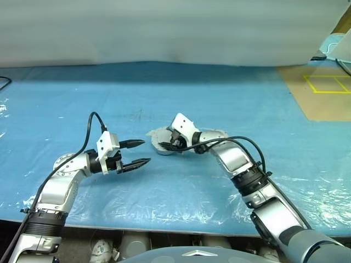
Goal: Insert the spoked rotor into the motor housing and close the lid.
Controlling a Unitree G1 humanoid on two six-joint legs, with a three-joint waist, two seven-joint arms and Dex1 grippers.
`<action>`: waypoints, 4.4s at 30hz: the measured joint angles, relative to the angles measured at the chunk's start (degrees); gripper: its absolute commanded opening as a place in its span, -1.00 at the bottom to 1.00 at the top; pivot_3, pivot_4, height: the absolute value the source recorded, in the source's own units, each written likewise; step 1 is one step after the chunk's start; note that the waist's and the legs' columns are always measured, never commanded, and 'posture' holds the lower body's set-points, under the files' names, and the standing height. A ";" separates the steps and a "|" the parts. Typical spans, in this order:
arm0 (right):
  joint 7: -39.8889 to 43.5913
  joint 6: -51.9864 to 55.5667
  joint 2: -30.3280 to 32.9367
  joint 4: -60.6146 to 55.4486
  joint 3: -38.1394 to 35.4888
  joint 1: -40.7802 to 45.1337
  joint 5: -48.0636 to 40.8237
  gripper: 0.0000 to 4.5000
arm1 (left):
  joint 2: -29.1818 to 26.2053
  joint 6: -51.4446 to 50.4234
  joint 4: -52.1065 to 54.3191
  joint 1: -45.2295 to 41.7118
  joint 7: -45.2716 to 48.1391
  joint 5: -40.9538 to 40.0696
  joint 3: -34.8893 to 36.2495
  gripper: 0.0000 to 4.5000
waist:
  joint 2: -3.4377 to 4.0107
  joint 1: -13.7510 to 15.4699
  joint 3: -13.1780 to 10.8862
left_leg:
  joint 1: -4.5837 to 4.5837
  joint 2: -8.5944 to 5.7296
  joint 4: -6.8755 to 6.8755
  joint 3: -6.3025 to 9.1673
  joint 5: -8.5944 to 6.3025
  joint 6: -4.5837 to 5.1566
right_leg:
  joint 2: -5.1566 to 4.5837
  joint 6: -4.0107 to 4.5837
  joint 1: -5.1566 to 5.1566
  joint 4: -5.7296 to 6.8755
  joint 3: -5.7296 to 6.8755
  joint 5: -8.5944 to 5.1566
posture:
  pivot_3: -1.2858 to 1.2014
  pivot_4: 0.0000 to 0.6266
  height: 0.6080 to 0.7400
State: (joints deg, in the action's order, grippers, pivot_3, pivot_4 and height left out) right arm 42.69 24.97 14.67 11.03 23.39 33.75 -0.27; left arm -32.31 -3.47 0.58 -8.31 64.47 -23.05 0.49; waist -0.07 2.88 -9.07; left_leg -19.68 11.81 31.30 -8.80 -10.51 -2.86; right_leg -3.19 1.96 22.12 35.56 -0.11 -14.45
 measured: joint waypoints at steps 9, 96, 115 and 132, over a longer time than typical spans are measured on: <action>0.98 -0.66 0.86 -0.30 -0.04 -0.22 0.00 0.31 | 7.55 3.28 -16.10 -13.00 -4.92 5.56 -2.48 0.03 | -0.11 0.42 0.18 | -0.08 -0.02 0.01 0.01 0.04 -0.07 | -0.01 0.05 -0.02 -0.15 0.00 0.03 | 0.03 -0.52 1.00; -7.52 36.18 -10.12 3.36 -33.70 -5.40 -35.53 0.71 | 9.44 14.13 -31.38 -19.73 -4.97 14.61 -5.80 -1.00 | -0.12 0.96 0.31 | -1.13 -0.01 -0.18 0.16 0.08 -0.13 | 0.02 0.31 0.64 -0.67 0.51 0.27 | 0.03 -0.52 1.00; -5.62 36.36 -10.55 2.83 -33.66 -5.81 -35.89 -0.51 | 8.68 14.28 -29.51 -18.40 -6.07 14.55 -3.91 -1.00 | -0.09 0.54 0.32 | -1.17 0.00 -0.26 0.10 0.09 -0.14 | 0.12 0.36 0.78 -0.70 0.44 0.24 | 0.03 -0.52 1.00; -7.69 36.77 -12.57 4.26 -34.31 -4.40 -36.42 -0.51 | 8.70 8.28 -26.28 -16.28 -6.33 9.99 -0.47 -1.00 | -0.07 -0.17 0.30 | -1.44 0.01 -0.29 0.12 0.09 -0.14 | 0.11 0.18 0.95 -0.73 0.55 0.35 | 0.03 -0.52 1.00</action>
State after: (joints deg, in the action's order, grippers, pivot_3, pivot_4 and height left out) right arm 34.99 61.74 2.10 15.29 -10.92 29.35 -36.69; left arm -23.62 4.81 -25.70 -24.59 58.14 -13.06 0.02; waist -0.15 2.71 -8.77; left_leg -21.11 11.82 31.00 -8.68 -10.43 -3.00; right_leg -3.08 2.15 23.07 34.83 0.44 -14.10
